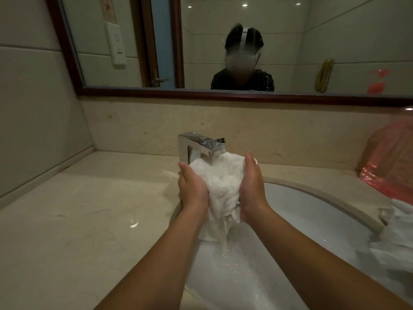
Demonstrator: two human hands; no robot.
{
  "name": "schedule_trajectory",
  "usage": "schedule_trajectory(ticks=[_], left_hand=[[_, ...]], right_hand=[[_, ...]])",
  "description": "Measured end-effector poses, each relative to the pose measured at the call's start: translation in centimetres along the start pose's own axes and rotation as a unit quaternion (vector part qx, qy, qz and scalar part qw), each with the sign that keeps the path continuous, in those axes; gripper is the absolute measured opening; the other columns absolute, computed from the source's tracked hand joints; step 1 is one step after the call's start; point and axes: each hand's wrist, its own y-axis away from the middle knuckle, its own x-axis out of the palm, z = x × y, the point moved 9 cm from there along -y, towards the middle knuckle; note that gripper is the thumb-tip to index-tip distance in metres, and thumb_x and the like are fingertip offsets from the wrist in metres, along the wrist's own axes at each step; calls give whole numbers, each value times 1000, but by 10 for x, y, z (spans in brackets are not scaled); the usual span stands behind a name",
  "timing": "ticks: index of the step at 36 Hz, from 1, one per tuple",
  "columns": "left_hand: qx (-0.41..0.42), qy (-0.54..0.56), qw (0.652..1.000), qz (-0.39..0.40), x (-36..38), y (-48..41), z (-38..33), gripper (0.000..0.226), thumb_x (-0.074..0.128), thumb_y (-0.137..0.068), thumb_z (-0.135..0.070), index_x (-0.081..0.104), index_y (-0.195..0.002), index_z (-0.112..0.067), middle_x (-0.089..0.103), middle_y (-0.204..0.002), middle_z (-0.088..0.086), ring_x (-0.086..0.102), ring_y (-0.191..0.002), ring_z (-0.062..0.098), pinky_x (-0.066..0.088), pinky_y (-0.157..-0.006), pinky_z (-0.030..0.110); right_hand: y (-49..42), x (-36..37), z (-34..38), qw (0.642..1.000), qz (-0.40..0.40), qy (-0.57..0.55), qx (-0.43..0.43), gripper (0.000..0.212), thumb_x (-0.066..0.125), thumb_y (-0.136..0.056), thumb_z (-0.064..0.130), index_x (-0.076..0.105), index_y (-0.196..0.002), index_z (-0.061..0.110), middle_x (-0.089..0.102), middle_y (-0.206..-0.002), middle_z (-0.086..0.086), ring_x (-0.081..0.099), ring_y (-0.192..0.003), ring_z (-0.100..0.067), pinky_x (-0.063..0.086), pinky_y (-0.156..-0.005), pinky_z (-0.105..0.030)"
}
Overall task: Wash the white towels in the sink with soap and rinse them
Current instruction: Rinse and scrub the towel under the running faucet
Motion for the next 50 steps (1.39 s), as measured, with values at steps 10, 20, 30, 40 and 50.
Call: schedule_trajectory(ticks=[10, 20, 30, 40, 50], left_hand=[[23, 1, 1000, -10, 1, 12, -13, 137, 15, -52, -113, 60, -147, -25, 66, -143, 4, 59, -135, 34, 44, -116, 56], [17, -62, 998, 0, 5, 16, -19, 91, 17, -96, -82, 61, -146, -20, 67, -142, 7, 59, -134, 34, 45, -117, 54], [-5, -45, 999, 4, 3, 15, -13, 125, 12, -55, -102, 70, -133, -24, 74, -128, 5, 66, -123, 34, 50, -110, 56], [-3, -56, 998, -2, 0, 15, -10, 122, 13, -57, -105, 73, -127, -25, 76, -121, 4, 68, -118, 35, 51, -108, 57], [-1, -67, 998, 4, 4, 21, -14, 119, 15, -59, -103, 73, -124, -22, 76, -121, 7, 69, -117, 35, 51, -108, 56]], right_hand=[[9, -2, 10, 998, -57, 5, -28, 92, 53, -72, 86, 65, -134, 19, 75, -124, -4, 72, -115, -27, 57, -105, -52], [0, -3, -5, 997, -69, 13, 21, 83, 53, -76, 83, 71, -124, 18, 79, -112, -6, 75, -106, -30, 59, -101, -53], [6, 1, -7, 997, -75, 3, 32, 80, 55, -72, 79, 69, -125, 20, 77, -116, -7, 73, -109, -31, 56, -105, -54], [10, -1, -9, 996, -78, 6, 40, 71, 53, -78, 75, 69, -121, 21, 79, -110, -9, 75, -105, -32, 57, -104, -56], [17, -1, -6, 995, -83, -12, 44, 68, 54, -78, 73, 72, -118, 21, 80, -111, -7, 76, -105, -32, 57, -103, -57]])
